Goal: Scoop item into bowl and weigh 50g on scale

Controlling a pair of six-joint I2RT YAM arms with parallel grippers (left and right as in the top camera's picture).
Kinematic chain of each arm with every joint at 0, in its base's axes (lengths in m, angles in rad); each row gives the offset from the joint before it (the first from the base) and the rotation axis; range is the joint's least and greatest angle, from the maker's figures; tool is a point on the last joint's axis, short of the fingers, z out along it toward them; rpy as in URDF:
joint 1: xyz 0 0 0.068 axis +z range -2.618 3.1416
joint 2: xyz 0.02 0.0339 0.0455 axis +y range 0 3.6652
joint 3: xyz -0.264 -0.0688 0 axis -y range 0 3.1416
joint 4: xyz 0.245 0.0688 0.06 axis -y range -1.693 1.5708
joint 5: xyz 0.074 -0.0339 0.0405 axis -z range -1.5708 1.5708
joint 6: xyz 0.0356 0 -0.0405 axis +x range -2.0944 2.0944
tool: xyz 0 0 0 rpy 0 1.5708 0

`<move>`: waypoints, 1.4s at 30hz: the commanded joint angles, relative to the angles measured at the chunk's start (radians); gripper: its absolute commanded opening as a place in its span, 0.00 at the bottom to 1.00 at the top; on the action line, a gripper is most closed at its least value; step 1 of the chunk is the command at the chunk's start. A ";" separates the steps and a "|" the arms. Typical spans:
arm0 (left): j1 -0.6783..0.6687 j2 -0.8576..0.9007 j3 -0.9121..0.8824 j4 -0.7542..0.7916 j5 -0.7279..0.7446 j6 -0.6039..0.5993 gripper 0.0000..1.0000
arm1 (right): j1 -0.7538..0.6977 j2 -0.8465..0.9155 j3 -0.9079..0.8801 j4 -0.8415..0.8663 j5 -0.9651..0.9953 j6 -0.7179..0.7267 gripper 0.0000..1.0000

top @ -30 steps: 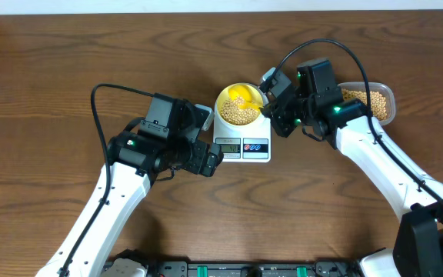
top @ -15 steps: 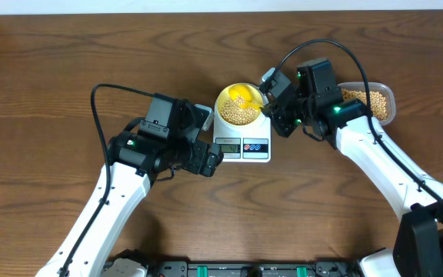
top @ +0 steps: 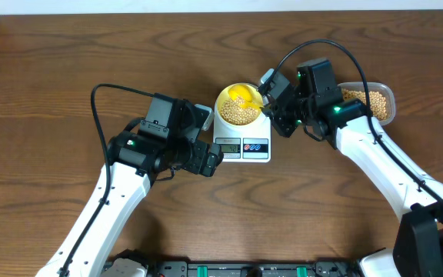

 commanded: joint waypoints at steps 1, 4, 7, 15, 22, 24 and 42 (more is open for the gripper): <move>0.004 -0.014 -0.009 -0.002 0.009 -0.002 0.89 | 0.007 0.013 0.016 0.005 -0.015 -0.017 0.01; 0.004 -0.014 -0.009 -0.002 0.009 -0.002 0.89 | 0.006 0.013 0.016 0.004 -0.015 -0.030 0.01; 0.004 -0.014 -0.009 -0.002 0.009 -0.002 0.89 | 0.007 0.013 0.016 0.004 -0.015 -0.063 0.01; 0.004 -0.014 -0.009 -0.002 0.009 -0.002 0.89 | 0.006 0.013 0.016 -0.018 -0.014 -0.105 0.01; 0.004 -0.014 -0.009 -0.002 0.009 -0.002 0.89 | 0.013 0.013 0.016 -0.021 -0.019 -0.103 0.01; 0.004 -0.014 -0.009 -0.002 0.009 -0.002 0.89 | 0.013 0.013 0.016 -0.022 -0.019 -0.103 0.01; 0.004 -0.014 -0.009 -0.002 0.009 -0.002 0.89 | 0.005 0.012 0.016 0.019 -0.106 0.166 0.01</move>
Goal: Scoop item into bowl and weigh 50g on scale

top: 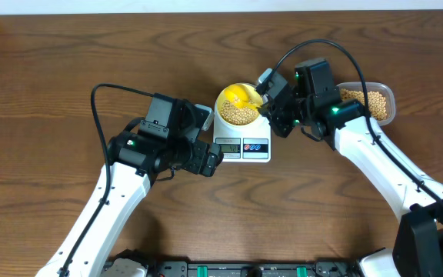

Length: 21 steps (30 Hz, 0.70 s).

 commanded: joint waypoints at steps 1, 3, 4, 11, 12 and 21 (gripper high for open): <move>0.004 -0.014 -0.009 -0.002 0.009 -0.002 0.89 | -0.009 0.011 0.016 0.003 -0.078 0.120 0.01; 0.004 -0.014 -0.009 -0.002 0.009 -0.002 0.89 | -0.017 0.010 0.016 0.003 -0.099 0.144 0.01; 0.004 -0.014 -0.009 -0.002 0.009 -0.002 0.89 | -0.021 0.010 0.016 0.003 -0.099 0.160 0.01; 0.004 -0.014 -0.009 -0.002 0.009 -0.002 0.89 | -0.074 0.004 0.016 0.007 -0.127 0.236 0.01; 0.004 -0.014 -0.009 -0.002 0.009 -0.002 0.89 | -0.084 0.003 0.016 0.013 -0.148 0.235 0.01; 0.004 -0.014 -0.009 -0.002 0.009 -0.002 0.89 | -0.204 -0.003 0.016 0.061 -0.418 0.237 0.01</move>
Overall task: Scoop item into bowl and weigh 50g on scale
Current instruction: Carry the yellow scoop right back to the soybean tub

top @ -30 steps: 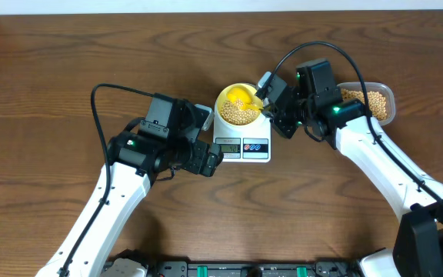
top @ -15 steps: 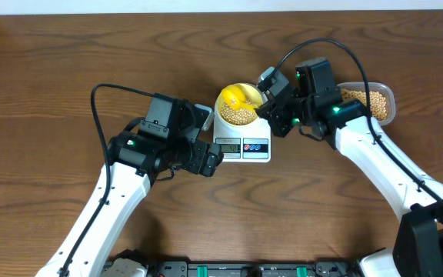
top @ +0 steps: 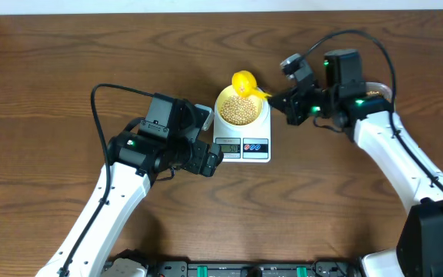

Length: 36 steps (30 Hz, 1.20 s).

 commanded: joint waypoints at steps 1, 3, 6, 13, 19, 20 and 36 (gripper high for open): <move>0.004 -0.014 -0.009 -0.002 0.009 -0.002 0.89 | -0.047 -0.003 0.016 0.017 -0.135 0.031 0.01; 0.004 -0.014 -0.009 -0.002 0.008 -0.002 0.89 | -0.074 -0.003 0.016 0.044 -0.134 0.074 0.01; 0.004 -0.014 -0.009 -0.002 0.009 -0.002 0.89 | -0.116 -0.003 0.016 0.089 -0.134 0.147 0.01; 0.004 -0.014 -0.009 -0.002 0.009 -0.002 0.89 | -0.186 -0.003 0.016 0.120 -0.134 0.215 0.01; 0.004 -0.014 -0.009 -0.002 0.009 -0.002 0.89 | -0.204 -0.003 0.016 0.137 -0.134 0.214 0.01; 0.004 -0.014 -0.009 -0.002 0.009 -0.002 0.89 | -0.204 -0.003 0.016 0.139 -0.134 0.214 0.01; 0.004 -0.014 -0.009 -0.002 0.009 -0.002 0.89 | -0.286 -0.008 0.016 0.147 -0.214 0.216 0.01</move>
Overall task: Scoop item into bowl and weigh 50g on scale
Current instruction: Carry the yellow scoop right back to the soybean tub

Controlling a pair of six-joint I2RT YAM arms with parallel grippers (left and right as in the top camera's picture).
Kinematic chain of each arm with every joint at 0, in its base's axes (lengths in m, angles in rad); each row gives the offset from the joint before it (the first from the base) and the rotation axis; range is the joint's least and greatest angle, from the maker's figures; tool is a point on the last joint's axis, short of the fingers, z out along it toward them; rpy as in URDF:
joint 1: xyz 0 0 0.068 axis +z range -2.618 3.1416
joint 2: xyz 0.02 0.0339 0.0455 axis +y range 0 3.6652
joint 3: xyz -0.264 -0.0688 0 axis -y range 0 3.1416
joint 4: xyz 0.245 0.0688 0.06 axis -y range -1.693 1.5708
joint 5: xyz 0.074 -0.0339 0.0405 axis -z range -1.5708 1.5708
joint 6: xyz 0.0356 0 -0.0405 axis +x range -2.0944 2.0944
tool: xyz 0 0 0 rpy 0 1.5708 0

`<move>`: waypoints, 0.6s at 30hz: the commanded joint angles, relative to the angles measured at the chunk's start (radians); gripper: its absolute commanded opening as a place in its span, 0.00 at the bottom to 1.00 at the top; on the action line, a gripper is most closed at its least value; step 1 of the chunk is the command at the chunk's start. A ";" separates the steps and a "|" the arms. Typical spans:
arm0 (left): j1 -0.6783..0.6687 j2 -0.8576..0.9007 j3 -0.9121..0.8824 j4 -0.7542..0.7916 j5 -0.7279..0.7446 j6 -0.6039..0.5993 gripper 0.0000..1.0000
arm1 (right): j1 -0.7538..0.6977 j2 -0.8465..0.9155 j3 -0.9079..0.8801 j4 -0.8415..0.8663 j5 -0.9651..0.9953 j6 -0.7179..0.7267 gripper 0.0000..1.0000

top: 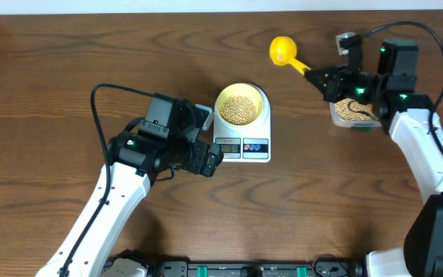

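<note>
A white bowl point(241, 106) filled with tan beans stands on the white scale point(242, 146), whose display faces the front. My right gripper point(323, 80) is shut on the handle of a yellow scoop point(283, 51). It holds the scoop over the bare table, to the far right of the bowl; whether the scoop holds beans cannot be told. The bean container point(351, 112) lies partly hidden under the right wrist. My left gripper point(208, 137) is open at the scale's left edge, with nothing in it.
The table's far edge meets a white wall just beyond the scoop. A black cable loops over each arm. The left arm crosses the front left of the table, and the right arm runs down the right side.
The right gripper with the scoop has moved right and away from the bowl's far rim, and now sits over the bean container. The left arm, bowl and scale have not moved.
At first the scoop lay tipped inside the bowl on the beans, and it was still there at the second moment. Then it was at the bowl's far rim with the right arm drawn back. Now it hangs clear of the bowl, near the container.
</note>
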 commanded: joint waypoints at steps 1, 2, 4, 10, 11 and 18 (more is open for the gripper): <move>0.004 -0.014 -0.009 -0.002 0.009 -0.002 0.89 | -0.061 -0.010 0.016 -0.004 -0.093 0.018 0.01; 0.004 -0.014 -0.009 -0.002 0.009 -0.002 0.89 | -0.080 -0.013 0.016 -0.005 -0.108 0.038 0.01; 0.004 -0.014 -0.009 -0.002 0.009 -0.002 0.89 | -0.111 -0.018 0.016 -0.010 -0.128 0.073 0.01; 0.004 -0.014 -0.009 -0.002 0.009 -0.002 0.89 | -0.174 -0.025 0.016 -0.140 -0.134 0.039 0.01; 0.004 -0.014 -0.009 -0.002 0.009 -0.002 0.89 | -0.185 -0.026 0.016 -0.174 -0.130 0.024 0.01; 0.004 -0.014 -0.009 -0.002 0.009 -0.002 0.89 | -0.237 -0.066 0.016 -0.356 0.102 -0.059 0.01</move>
